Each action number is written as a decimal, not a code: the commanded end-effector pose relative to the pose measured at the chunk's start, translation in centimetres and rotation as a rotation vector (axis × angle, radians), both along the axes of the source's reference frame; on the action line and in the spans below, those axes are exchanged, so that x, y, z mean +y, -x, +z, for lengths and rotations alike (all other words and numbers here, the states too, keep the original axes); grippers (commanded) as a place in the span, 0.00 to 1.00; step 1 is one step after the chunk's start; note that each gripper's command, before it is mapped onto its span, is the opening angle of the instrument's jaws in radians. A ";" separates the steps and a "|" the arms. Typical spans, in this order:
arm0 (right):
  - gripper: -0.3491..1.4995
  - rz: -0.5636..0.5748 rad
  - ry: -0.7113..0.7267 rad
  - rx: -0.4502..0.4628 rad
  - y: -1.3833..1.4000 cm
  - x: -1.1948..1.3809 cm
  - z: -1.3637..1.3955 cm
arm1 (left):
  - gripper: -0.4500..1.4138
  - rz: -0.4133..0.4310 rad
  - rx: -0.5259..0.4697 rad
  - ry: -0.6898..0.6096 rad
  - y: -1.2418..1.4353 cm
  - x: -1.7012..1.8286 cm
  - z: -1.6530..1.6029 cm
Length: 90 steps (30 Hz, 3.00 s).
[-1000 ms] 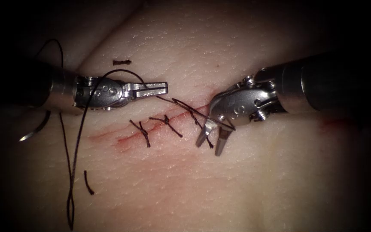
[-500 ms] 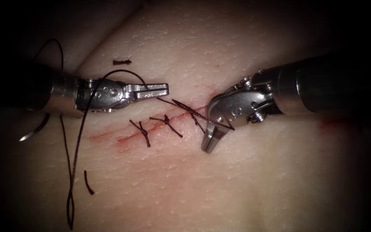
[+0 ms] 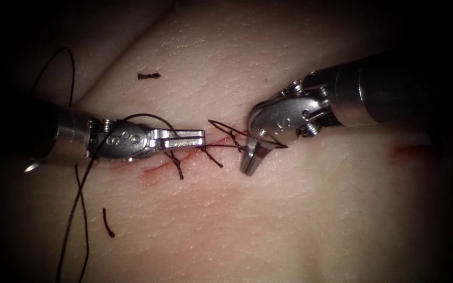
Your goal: Wound Closure
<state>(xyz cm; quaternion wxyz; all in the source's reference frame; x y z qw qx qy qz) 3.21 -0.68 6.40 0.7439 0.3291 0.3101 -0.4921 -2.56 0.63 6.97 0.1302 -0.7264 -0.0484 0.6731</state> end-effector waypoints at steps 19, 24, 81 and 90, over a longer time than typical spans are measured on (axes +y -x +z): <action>0.00 0.047 -0.040 0.029 -0.10 0.15 -0.04 | 0.00 -0.001 0.016 -0.002 0.14 -0.48 0.06; 0.00 0.073 -0.059 0.042 -0.14 0.17 -0.02 | 0.00 0.023 0.007 -0.006 0.33 -0.81 -0.27; 0.00 0.220 -0.072 0.008 -0.41 0.49 0.40 | 0.00 0.203 -0.042 0.034 1.29 -2.80 -2.66; 0.00 0.234 -0.038 0.001 -0.38 0.50 0.59 | 0.00 0.225 -0.046 0.042 1.45 -3.00 -2.62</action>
